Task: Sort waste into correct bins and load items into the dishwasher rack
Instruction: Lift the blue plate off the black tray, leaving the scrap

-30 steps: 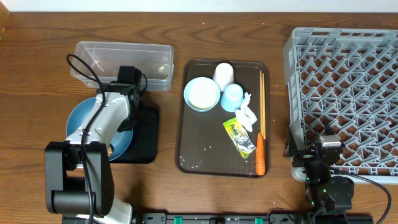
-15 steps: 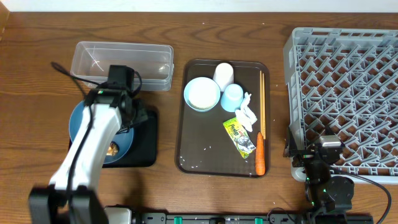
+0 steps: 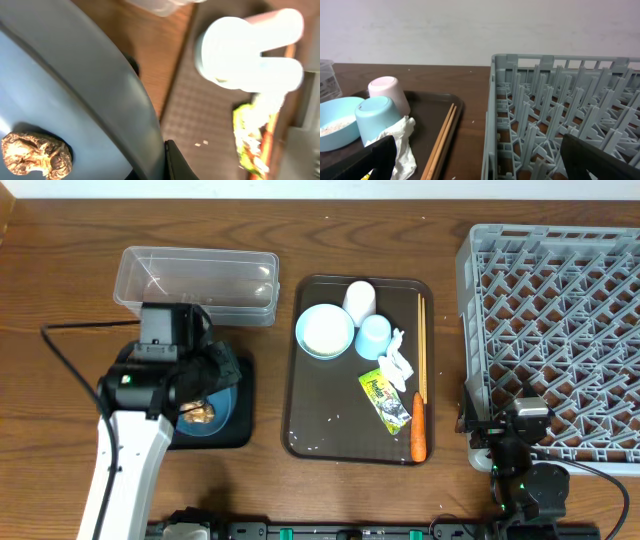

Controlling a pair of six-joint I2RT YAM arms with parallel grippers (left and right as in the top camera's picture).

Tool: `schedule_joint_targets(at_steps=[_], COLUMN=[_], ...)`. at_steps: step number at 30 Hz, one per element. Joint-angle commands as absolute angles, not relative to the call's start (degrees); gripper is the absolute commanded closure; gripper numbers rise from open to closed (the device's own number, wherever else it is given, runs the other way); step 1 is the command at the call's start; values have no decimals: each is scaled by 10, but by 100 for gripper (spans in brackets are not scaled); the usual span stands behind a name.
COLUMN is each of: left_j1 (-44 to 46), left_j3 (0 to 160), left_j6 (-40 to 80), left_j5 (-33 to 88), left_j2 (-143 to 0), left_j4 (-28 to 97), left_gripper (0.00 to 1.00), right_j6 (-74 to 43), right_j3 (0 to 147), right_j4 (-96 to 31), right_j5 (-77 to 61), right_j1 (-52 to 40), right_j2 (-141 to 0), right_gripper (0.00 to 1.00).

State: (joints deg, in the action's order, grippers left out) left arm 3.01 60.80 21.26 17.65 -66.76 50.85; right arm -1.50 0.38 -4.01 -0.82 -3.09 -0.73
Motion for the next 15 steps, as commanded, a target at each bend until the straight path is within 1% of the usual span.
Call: schedule_joint_targets(at_steps=[1,4,8,15], left_j1=[25,6,-47,-156], left_j3=[624,624,624,621], left_j6=[217,217,208,185], left_j5=[239,311,446,581], left_j2=[-653,-655,-655,-656], left_j4=[508,502,482,477], left_gripper=[94,94,94,94], right_j6=[-23,-23,-23,-23], right_j3=[3,3,3,3], right_j4=[-43,-43,-43,-43], right_j5=[-9,-9,-9,-9], right_j1=[-36,-36,-36,-36], right_j2=[-6,-6,-6,-6], right_gripper=[1,1,1,1])
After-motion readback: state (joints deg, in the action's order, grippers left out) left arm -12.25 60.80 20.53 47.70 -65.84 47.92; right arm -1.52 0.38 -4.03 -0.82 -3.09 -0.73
